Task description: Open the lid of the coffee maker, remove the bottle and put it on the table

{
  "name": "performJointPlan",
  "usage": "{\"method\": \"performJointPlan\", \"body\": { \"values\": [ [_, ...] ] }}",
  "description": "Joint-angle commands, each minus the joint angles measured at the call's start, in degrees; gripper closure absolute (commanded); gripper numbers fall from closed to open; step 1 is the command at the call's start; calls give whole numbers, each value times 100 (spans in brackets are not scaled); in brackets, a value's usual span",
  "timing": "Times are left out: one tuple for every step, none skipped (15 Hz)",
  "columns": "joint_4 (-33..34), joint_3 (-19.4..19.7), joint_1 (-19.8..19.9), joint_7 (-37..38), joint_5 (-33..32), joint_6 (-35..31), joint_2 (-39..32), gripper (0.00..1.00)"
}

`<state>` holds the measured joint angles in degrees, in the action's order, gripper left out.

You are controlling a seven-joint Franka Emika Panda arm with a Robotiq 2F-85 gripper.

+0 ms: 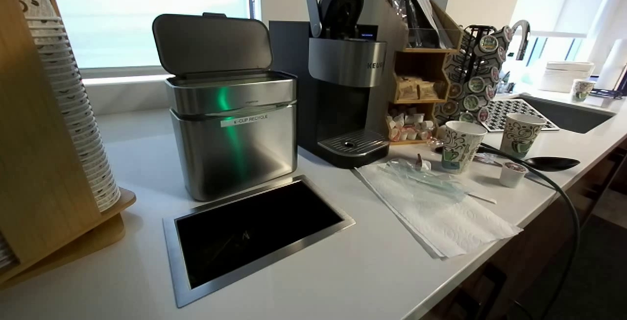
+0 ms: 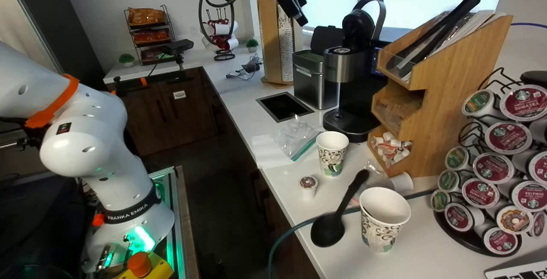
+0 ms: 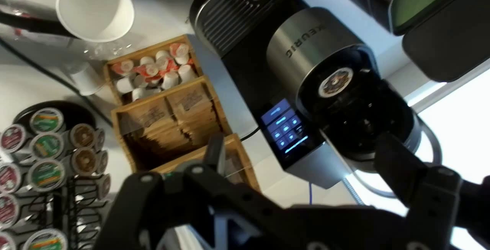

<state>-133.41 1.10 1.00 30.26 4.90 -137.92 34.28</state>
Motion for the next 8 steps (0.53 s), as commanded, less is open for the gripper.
{"method": "performJointPlan", "body": {
  "values": [
    [601,365,-495,-1117,1090,250,-814,0],
    [848,494,-579,-1458,1320,497,-1008,0],
    [1158,568,-570,-1690,1414,885,-1239,0],
    [1457,621,-520,-1877,1446,1297,-1463,0],
    [1804,617,-438,-1989,1376,1746,-1702,0],
    [2135,622,-394,-2119,1345,2159,-1938,0],
    [2479,532,-307,-2093,1124,2544,-2185,0],
    [2800,448,-248,-2089,919,2848,-2407,0]
  ]
}}
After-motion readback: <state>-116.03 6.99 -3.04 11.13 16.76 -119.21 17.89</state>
